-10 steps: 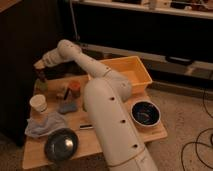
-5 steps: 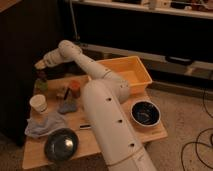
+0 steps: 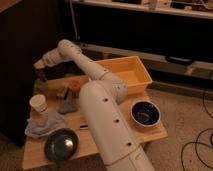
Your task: Place grapes in plastic cup
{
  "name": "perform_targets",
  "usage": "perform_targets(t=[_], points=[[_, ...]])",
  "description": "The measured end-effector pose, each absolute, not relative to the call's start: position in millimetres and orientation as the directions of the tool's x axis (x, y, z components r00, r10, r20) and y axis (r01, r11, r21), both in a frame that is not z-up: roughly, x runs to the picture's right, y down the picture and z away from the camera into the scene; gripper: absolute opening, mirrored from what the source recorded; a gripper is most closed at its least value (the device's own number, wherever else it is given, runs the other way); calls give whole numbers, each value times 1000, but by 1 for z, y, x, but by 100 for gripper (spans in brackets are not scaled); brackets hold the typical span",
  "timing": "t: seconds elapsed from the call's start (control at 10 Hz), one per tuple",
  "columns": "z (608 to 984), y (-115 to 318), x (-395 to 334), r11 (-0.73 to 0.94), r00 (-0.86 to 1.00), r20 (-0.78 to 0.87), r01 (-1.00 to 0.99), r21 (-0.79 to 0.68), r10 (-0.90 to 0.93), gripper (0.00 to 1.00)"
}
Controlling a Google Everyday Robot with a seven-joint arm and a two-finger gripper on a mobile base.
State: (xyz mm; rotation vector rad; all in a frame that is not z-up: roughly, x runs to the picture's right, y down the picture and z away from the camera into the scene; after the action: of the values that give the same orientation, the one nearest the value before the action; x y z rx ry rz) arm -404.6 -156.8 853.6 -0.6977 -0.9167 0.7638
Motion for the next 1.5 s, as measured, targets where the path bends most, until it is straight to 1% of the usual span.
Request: perform_targets(t=[0.1,0.2,0.4,0.6,0.7,0.9,1.5], points=[[853,-157,-407,544,396,424,-266,-796,814,2],[854,-156,-409,544,400,423,-264,-796,813,9],[857,-153,-411,542,406,414,-280,-792,815,31],[860,-152,-412,539,409,406,-293,-790,817,52],[861,-152,-411,534,407,402,-296,-792,820,65],[862,-151,-412,528,408,395,-293,-797,823,79],[867,-147,-413,495,420,353,-302,-815,836,80]])
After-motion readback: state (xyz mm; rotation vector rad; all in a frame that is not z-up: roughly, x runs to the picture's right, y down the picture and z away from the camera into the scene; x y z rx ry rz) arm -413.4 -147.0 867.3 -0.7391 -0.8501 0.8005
